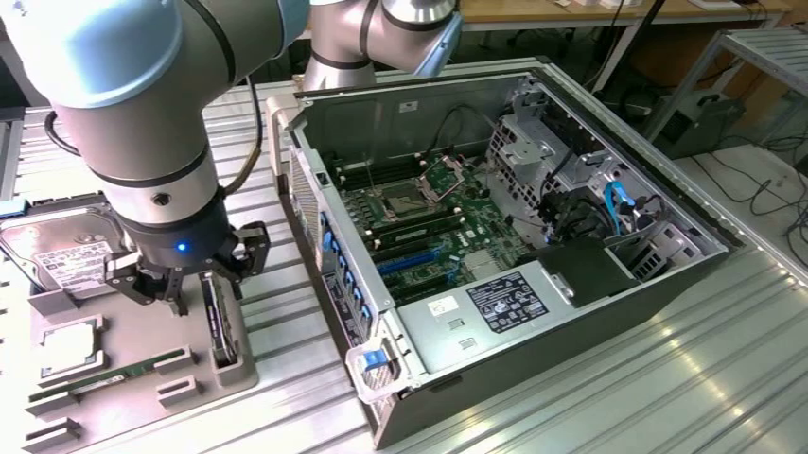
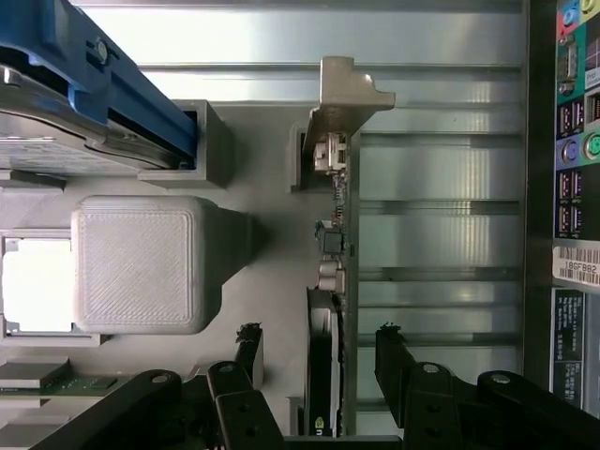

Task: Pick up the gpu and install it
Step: 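Pick up the gpu and move the gpu toward the slot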

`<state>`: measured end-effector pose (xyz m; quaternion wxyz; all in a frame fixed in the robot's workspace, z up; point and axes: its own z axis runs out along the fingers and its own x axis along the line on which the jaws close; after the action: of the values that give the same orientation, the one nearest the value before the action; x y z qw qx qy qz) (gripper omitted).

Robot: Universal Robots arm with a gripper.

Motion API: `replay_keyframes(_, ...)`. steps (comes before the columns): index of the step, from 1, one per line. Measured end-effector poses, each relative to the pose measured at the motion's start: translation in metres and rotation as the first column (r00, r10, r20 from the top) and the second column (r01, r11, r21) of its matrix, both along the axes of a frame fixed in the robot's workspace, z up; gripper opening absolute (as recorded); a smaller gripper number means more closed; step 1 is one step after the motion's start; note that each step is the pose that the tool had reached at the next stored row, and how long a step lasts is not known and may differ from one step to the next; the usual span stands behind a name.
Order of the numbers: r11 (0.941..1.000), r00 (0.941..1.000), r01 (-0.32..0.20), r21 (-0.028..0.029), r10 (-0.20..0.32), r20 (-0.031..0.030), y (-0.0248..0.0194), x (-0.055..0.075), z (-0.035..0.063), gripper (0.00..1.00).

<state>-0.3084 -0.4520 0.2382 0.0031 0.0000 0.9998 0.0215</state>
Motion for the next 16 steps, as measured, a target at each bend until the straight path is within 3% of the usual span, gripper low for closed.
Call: replay_keyframes(16,1.0000,1.0000,0.000,-0.0013,0.000,0.0002,-0.0023,0.000,-0.0216,0.60)
